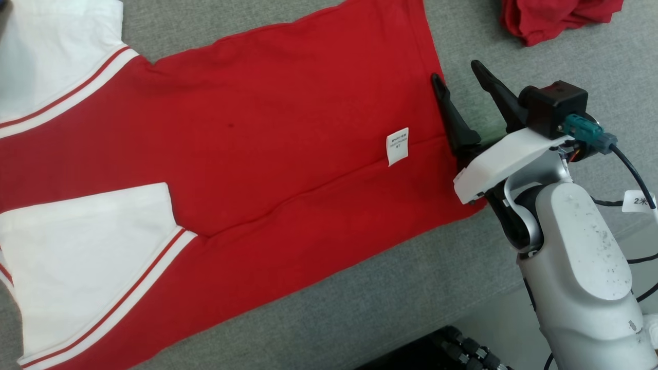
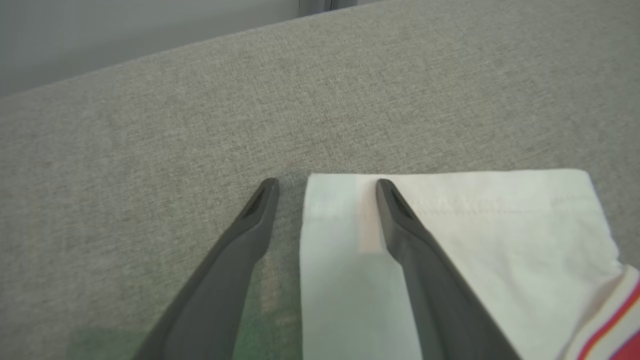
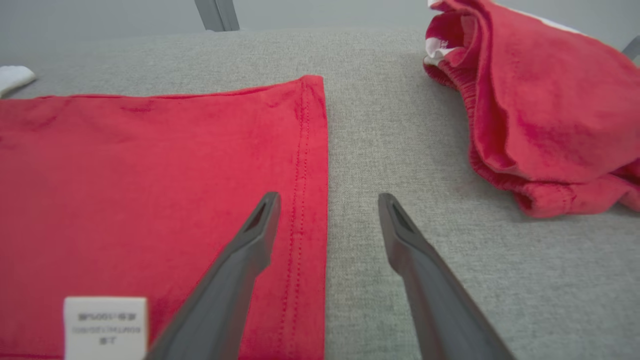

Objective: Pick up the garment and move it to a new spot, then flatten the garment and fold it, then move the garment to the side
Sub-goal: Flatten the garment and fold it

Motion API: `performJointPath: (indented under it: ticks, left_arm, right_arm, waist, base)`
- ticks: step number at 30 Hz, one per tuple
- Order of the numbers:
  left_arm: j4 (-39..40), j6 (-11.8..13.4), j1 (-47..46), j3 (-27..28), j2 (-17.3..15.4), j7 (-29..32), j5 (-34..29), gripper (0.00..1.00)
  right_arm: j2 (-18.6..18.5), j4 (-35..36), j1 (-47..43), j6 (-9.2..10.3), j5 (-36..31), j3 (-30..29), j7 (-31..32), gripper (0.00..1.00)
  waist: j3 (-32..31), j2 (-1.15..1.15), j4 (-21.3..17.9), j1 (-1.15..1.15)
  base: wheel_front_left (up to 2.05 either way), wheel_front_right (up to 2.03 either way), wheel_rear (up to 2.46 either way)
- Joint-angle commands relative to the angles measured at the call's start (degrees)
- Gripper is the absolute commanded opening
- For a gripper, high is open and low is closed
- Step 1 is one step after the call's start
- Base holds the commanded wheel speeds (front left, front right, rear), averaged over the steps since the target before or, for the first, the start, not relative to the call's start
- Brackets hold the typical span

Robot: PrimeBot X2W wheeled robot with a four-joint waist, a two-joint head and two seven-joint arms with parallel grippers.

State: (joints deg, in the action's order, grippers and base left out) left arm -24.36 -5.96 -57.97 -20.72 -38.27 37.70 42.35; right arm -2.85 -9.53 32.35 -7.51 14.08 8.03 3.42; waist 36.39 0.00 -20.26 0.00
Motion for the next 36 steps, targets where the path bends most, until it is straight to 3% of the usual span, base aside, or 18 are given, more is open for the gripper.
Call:
performJointPath:
  ticks: [1,2,5,6,11,17,29,34,35,36]
  left_arm:
    - [-0.34,0.34,0.49,-0.67,0.20,0.95,0.37,0.86]
    - [-0.09,0.32,0.55,-0.79,0.40,1.17,0.51,0.47]
    - [0.63,0.47,0.52,-0.93,0.83,1.32,0.76,0.09]
    - [0.86,0.55,0.55,-0.94,0.92,1.29,0.85,0.00]
    - [2.10,0.56,0.92,-0.93,1.36,0.23,1.11,0.00]
    - [3.88,-0.09,0.54,-1.22,3.12,-5.13,0.30,0.00]
    - [9.11,-1.32,-1.03,-4.18,6.74,-13.35,0.65,0.00]
    - [10.03,-1.43,-1.37,-5.70,7.22,-14.67,1.18,0.00]
    - [10.08,-1.47,-1.48,-6.03,7.28,-14.82,1.27,0.00]
    - [10.10,-1.49,-1.56,-6.30,7.31,-15.05,1.35,0.00]
  right_arm:
    - [-0.13,-0.21,0.48,0.06,0.04,-0.08,-0.42,1.00]
    - [-0.12,-0.18,0.74,0.06,-0.13,-0.14,-0.49,1.00]
    - [-0.51,-0.23,1.64,0.06,-0.92,-0.14,-0.28,1.00]
    - [-0.77,-0.24,1.98,0.06,-1.15,-0.08,-0.13,1.00]
    - [-2.39,-0.06,5.30,0.06,-1.93,0.73,1.05,1.00]
    - [-5.58,-2.03,10.93,0.06,-2.65,2.34,4.21,1.00]
    - [-12.84,-13.70,22.10,0.06,2.19,6.03,15.59,1.00]
    - [-13.23,-18.51,24.09,0.06,5.51,6.36,18.60,1.00]
    - [-13.18,-19.36,24.39,0.06,6.63,6.40,19.39,0.91]
    - [-13.11,-19.98,24.57,0.06,7.39,6.39,19.95,0.62]
  waist:
    - [0.35,0.00,-0.30,0.00]
    - [0.31,0.00,-0.18,0.00]
    - [0.00,0.00,0.34,0.00]
    - [-0.18,0.00,0.63,0.00]
    - [-0.98,0.00,2.19,0.00]
    - [-2.12,0.00,5.13,0.00]
    - [-1.47,0.00,11.63,0.00]
    - [-1.07,0.00,12.55,0.00]
    - [-1.06,0.00,12.66,0.00]
    - [-1.09,0.00,12.72,0.00]
  base:
    - [0.00,0.00,0.00]
    - [0.00,0.00,0.00]
    - [0.00,0.00,0.00]
    - [0.00,0.00,0.00]
    - [0.00,0.00,0.00]
    - [0.00,0.00,0.00]
    - [0.00,0.00,0.00]
    - [0.00,0.00,0.00]
    - [0.00,0.00,0.00]
    - [0.00,0.00,0.00]
